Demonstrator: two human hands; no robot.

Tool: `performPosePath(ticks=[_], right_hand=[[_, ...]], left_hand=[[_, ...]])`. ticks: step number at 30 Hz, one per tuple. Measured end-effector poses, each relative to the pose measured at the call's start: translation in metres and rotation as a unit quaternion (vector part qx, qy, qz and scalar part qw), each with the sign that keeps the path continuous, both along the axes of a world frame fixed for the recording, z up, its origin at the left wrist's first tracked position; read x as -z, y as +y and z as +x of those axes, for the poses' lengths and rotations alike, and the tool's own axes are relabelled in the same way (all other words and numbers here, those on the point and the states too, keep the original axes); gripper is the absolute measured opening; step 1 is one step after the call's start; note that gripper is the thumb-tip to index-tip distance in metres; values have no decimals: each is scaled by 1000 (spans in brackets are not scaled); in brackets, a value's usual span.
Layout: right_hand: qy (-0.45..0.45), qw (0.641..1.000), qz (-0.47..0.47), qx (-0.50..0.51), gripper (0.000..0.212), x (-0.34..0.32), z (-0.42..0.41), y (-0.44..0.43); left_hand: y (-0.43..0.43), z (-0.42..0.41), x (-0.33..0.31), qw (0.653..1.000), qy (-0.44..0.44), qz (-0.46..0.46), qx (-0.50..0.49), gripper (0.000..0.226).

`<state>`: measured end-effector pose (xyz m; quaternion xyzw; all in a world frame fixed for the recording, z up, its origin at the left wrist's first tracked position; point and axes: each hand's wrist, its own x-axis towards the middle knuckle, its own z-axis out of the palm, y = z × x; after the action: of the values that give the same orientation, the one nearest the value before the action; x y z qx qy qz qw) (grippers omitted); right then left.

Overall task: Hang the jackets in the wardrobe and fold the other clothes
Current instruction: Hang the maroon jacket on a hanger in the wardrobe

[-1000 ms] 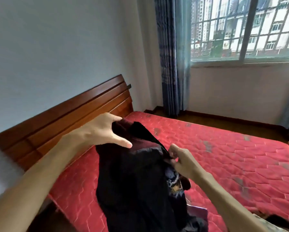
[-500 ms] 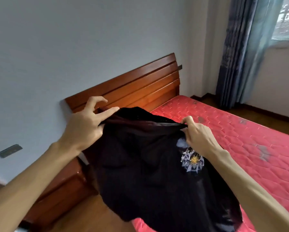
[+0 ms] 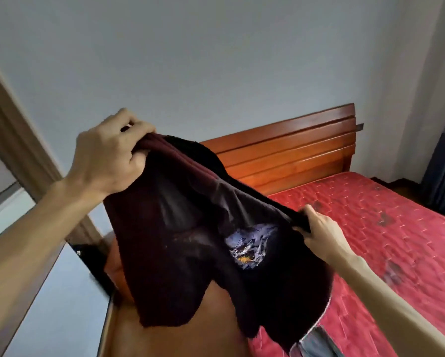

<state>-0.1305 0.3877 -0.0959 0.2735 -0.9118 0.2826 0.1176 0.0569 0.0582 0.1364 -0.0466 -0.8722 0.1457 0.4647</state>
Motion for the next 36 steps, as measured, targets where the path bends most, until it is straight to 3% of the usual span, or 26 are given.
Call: performPosePath(ticks=[3,11,13,15,18,21,25,28,30,33,36], right_hand=[[-7,1000,1,-4,35,-51,2,-32],[56,989,39,-131,28,-156,45,-143],[42,980,77,-178,35,-164,67,-179],[0,959,133,-250,43,-167,99,-216],[-61,920,168,-348,44,-162,154,-264],[-122,888,112,-430,36,-160,211,-300],[-228,846,-17,-482,36,-184,284,-337],[-292,808,-70,-507,39,-211,340,-362],[-320,776,-104,-533,45,-227,376,-376],[-353,723,-137,-578,40,-241,424,-401],[-381,669,-165,-616,36,-253,473,-417]], left_hand=[[-46,66,-5,998,-27,33,-55,34],[-114,262,-14,955,-124,125,-237,33],[-116,304,-15,922,-146,199,-298,51],[-116,340,-16,878,-173,296,-334,83],[-104,384,-19,807,-181,441,-348,86],[-92,424,-24,726,-143,580,-342,74],[-76,464,-25,627,-49,684,-368,67],[-66,480,-18,562,24,759,-328,67],[-60,486,-18,543,70,783,-296,66],[-50,489,-26,544,114,779,-291,63],[-44,485,-37,533,149,779,-295,81]])
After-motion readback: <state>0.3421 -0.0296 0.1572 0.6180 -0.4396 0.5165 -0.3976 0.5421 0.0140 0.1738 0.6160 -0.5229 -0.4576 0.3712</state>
